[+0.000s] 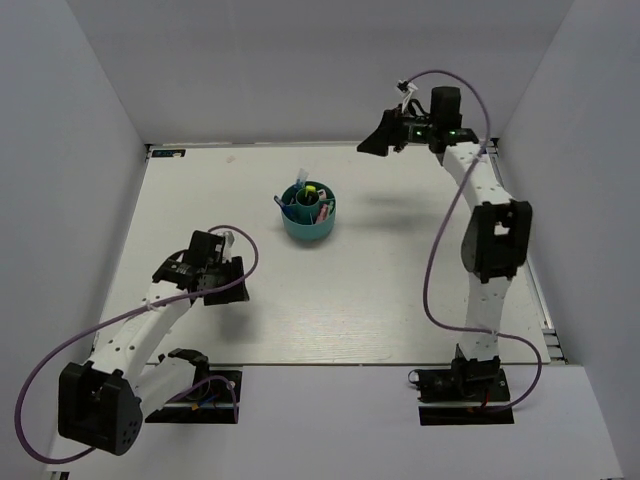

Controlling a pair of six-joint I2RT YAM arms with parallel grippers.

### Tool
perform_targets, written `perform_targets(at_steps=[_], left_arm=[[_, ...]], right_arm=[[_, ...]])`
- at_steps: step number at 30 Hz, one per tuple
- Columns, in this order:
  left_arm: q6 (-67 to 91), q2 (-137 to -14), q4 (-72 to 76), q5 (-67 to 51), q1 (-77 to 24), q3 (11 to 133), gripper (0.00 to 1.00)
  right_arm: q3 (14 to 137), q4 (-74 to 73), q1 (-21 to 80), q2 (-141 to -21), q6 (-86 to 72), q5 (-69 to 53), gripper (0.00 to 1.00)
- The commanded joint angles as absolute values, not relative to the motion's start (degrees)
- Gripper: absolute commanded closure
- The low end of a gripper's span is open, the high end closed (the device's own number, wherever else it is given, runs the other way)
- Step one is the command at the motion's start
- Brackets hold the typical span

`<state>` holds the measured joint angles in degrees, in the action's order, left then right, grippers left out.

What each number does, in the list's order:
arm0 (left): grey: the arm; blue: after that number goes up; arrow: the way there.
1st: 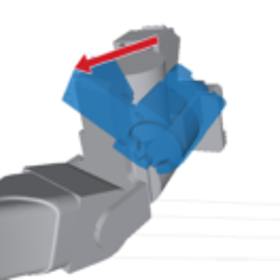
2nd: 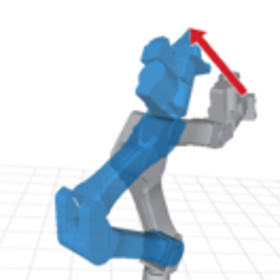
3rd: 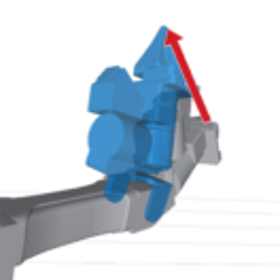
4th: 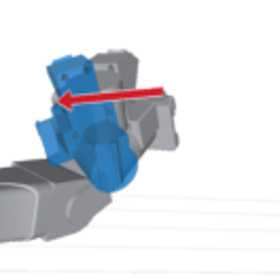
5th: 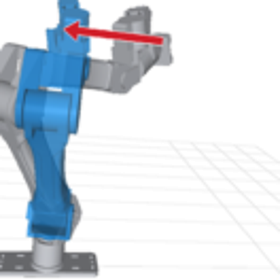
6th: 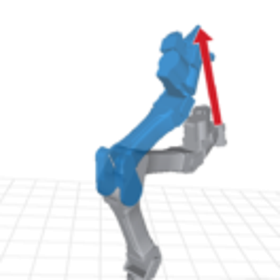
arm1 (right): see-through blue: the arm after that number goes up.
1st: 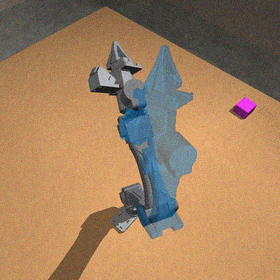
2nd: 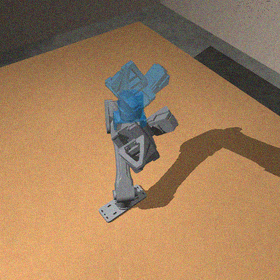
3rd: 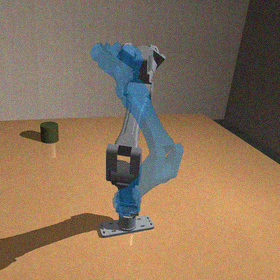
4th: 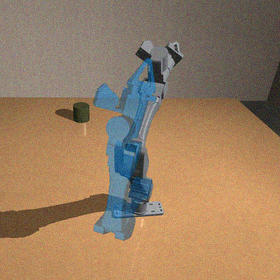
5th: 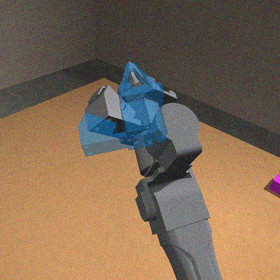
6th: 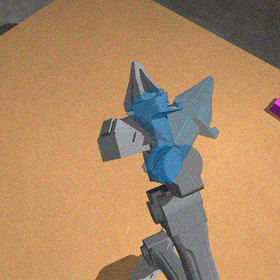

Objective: Sort the stationery into containers
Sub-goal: Reset both arms

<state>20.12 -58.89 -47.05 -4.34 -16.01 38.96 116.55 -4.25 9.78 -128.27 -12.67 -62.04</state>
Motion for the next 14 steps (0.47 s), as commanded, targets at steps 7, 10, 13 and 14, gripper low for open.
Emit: perform_targets(at_steps=[7, 10, 13, 14], left_arm=[[18.4, -50.6, -41.1, -8.7, -14.2, 38.7, 0.00], [18.5, -49.0, -39.1, -10.1, -13.9, 38.0, 0.00], [18.7, -47.6, -37.8, -10.7, -13.4, 37.0, 0.00], [18.6, -46.9, -37.0, -10.7, -13.5, 36.8, 0.00]], right_arm=[[80.2, -23.3, 16.3, -92.2, 10.5, 18.5, 0.10], [76.6, -29.2, 15.9, -86.8, 5.9, 21.9, 0.10], [66.2, -26.5, 15.9, -78.4, 5.9, 19.8, 0.10], [64.4, -25.4, 16.1, -76.7, 5.8, 18.3, 0.10]])
